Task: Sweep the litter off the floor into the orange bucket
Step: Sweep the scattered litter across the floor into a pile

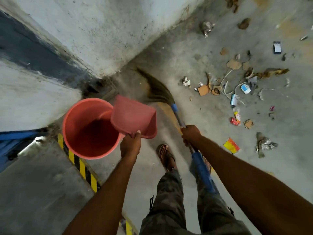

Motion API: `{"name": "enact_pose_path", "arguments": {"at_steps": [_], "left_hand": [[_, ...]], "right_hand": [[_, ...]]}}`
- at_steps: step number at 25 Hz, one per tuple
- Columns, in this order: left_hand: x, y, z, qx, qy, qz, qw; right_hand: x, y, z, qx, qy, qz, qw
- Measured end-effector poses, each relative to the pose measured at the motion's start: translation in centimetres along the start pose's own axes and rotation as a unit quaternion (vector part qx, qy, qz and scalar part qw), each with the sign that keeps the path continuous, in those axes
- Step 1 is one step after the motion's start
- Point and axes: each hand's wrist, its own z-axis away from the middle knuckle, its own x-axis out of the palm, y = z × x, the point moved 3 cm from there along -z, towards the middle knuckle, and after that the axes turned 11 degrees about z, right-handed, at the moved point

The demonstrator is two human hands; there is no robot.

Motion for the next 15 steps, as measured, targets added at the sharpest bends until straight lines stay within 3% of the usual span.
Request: {"name": "enact_pose_path", "arguments": {"at_steps": [2,5,9,12,15], "left_hand": [[0.1,-0.1,0.3,0.014,-0.004,-0.010,1.000],[0.6,-1.3,1.7,0.029,-0.012,-0.019,0.999],[1.3,-5.6,3.3,0.036,-0.011,-0.050,0.998],[1.0,-7.5,7.3,0.037,0.008,-0.057,0.998],[1.6,-10.7,10.5,0.042,0.001,-0.030,0.999]], "right_hand": [[-0.5,1.9,0.7,0.043,0.061,-0.008,0.997],[1.0,3.9,4.2,-0.022,0.111,0.003,0.994],[3.7,6.6,7.9,-0.103,0.014,0.058,0.993],[3.5,10.1,6.9,-0.039,-0.052,0.027,0.998],[3.4,14.5,6.6,0.060,0.028,-0.060,0.996]]}}
